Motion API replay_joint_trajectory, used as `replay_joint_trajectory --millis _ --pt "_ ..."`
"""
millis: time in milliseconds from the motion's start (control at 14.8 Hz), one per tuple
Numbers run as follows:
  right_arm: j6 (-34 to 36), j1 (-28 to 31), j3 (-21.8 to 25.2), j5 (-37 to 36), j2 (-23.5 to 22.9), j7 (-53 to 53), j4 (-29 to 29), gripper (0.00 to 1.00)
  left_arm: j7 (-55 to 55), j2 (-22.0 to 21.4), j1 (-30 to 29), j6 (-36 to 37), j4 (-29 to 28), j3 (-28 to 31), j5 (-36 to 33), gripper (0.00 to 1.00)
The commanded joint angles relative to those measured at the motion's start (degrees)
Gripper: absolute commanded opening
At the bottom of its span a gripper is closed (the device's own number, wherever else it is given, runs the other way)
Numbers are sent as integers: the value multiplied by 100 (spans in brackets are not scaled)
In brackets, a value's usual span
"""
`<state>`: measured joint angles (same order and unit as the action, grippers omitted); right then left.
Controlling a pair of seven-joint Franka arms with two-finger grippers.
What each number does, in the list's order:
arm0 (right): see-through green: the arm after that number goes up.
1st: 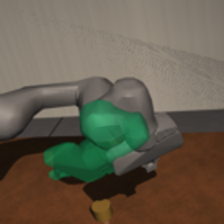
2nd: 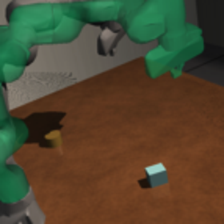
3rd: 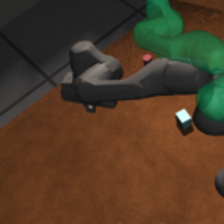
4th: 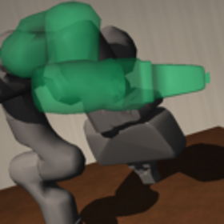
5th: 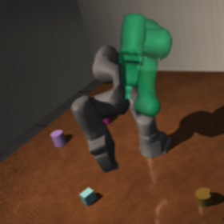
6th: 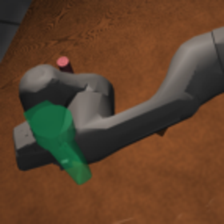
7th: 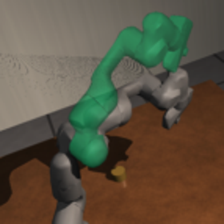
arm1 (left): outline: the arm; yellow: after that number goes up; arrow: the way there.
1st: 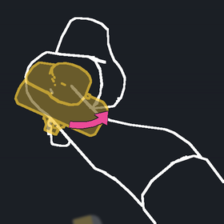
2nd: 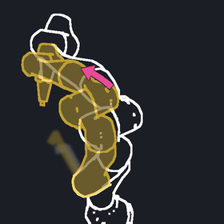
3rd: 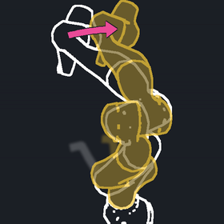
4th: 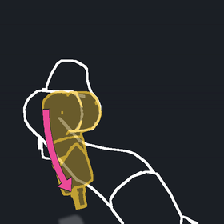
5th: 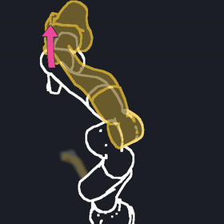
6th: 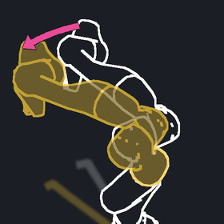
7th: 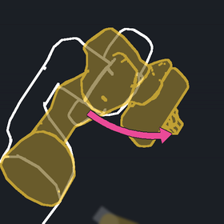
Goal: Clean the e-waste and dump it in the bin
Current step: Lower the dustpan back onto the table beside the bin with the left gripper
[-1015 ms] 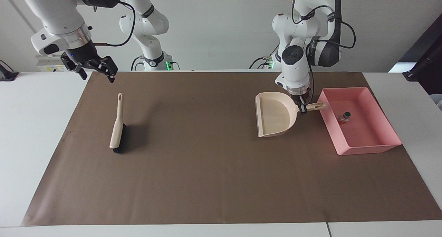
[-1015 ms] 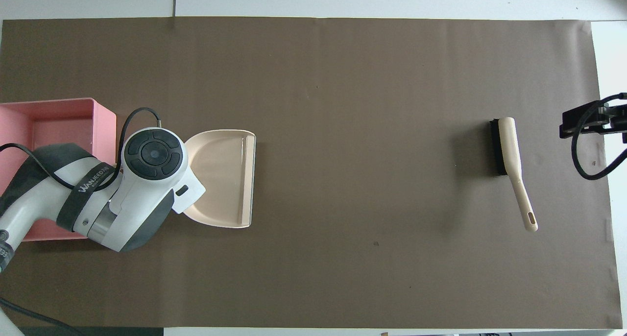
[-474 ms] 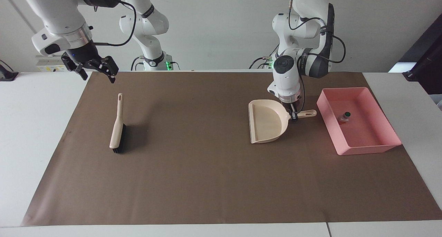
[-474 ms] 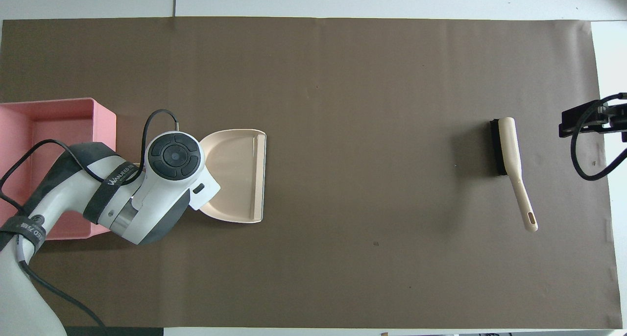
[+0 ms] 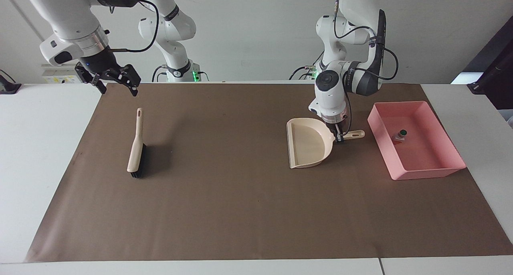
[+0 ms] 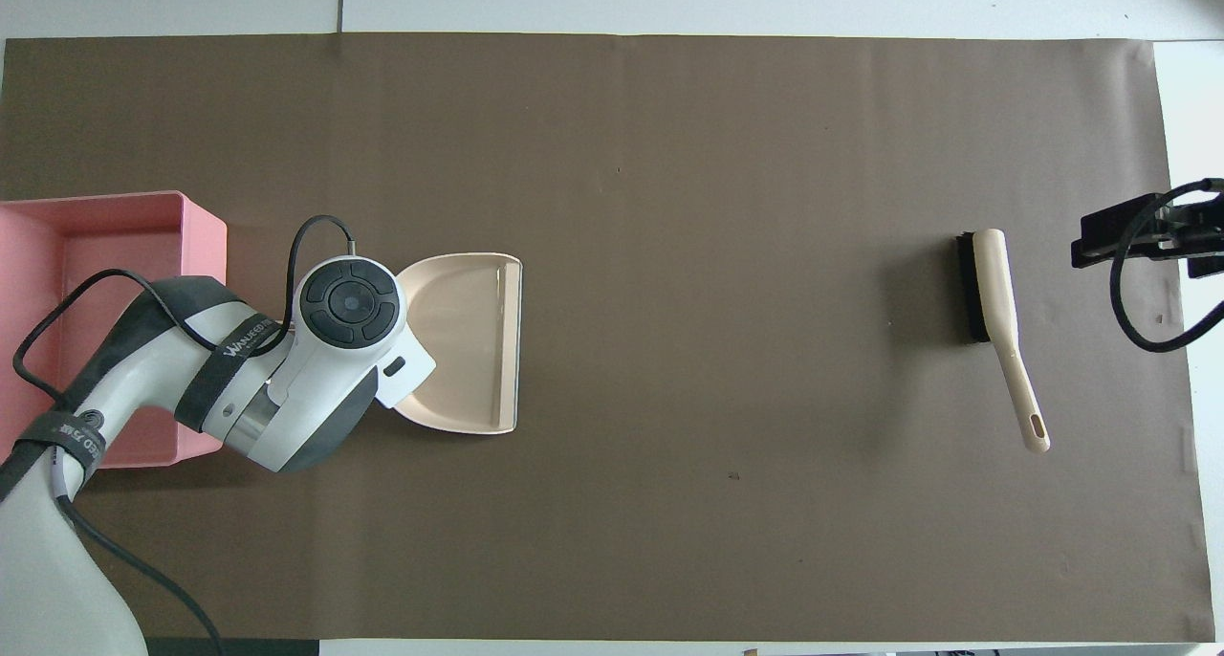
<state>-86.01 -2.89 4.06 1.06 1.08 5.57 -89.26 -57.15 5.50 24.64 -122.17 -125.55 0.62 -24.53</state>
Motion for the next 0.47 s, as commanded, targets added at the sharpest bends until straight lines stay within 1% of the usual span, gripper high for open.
replay_joint_trajectory --millis 0,135,203,338,406 --pt "-135 34 16 140 130 -100 -170 100 80 -153 163 200 74 105 80 83" --pt "-257 25 16 105 130 -126 -205 100 177 -425 111 639 145 105 80 91" --pt "-354 -1 16 44 138 -126 -258 100 421 -601 85 824 136 114 80 97" --pt "-617 -19 16 -192 217 -135 -433 100 800 -804 -90 1316 154 140 89 98" --pt "-688 -19 7 -272 244 -144 -521 100 915 -918 -187 1440 145 149 106 98"
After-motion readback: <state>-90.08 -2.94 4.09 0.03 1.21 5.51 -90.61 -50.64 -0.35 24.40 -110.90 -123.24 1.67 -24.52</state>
